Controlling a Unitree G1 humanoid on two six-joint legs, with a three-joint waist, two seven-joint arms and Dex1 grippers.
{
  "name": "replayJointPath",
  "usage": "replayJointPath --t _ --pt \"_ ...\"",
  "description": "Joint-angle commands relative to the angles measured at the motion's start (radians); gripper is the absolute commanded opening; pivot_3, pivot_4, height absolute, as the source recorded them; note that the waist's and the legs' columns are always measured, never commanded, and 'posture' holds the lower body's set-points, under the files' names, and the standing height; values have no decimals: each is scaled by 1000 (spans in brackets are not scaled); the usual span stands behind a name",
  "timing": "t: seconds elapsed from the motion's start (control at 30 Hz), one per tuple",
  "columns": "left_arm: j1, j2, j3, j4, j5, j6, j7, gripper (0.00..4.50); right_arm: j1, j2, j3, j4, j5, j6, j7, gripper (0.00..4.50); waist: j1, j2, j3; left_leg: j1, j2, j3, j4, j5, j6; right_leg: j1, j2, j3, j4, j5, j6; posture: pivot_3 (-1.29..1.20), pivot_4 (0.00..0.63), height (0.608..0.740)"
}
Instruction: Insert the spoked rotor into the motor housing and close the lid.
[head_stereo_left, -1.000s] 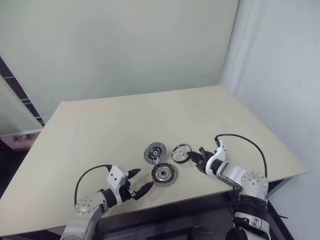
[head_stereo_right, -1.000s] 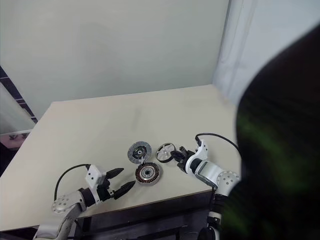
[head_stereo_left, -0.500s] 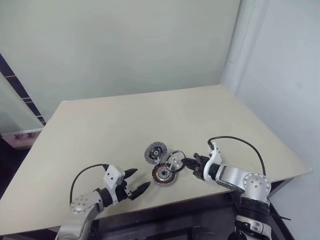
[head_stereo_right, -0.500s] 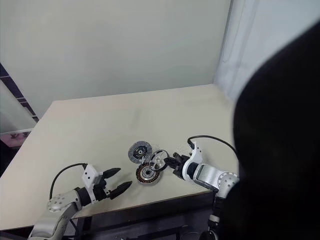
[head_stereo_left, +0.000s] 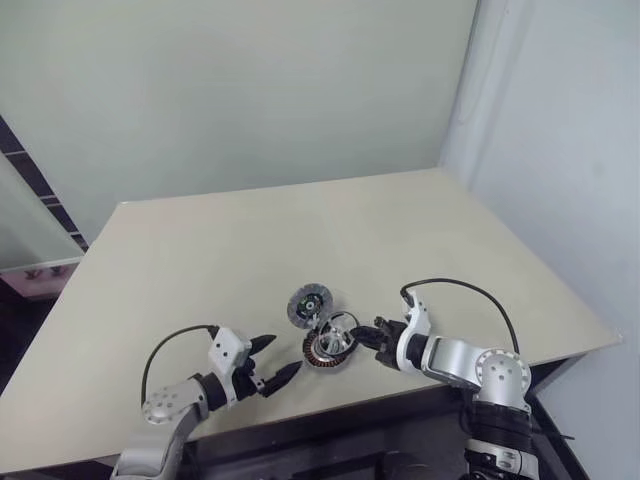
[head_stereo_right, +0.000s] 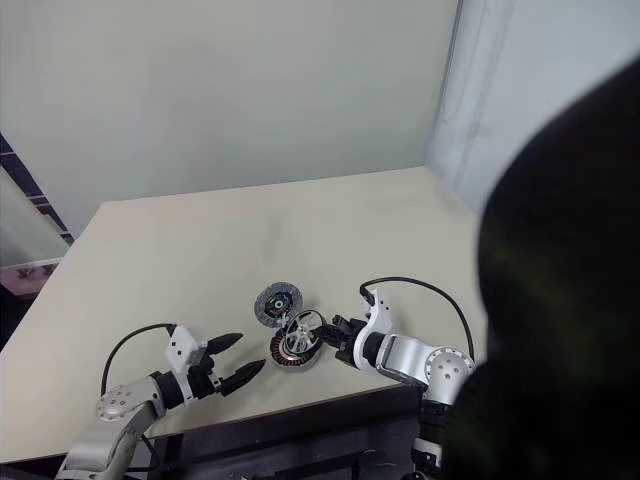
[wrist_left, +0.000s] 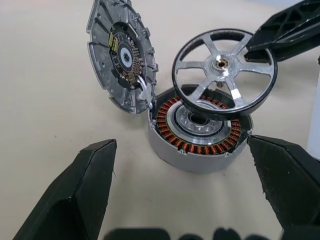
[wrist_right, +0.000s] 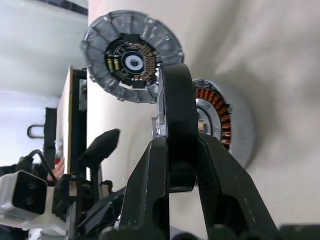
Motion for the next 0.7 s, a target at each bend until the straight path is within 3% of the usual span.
replayJointPath --t 0.03,0.7 --pt "4 5 3 -46 -4 -8 -2 4500 32 147 45 -37 57 -21 8 415 0 0 0 0 0 0 0 0 0 0 0 0 0 0 0 0 0 740" --pt "-10 -1 -16 -39 -2 -1 -4 4500 33 124 147 22 53 -85 6 415 0 0 0 0 0 0 0 0 0 0 0 0 0 0 0 0 0 740"
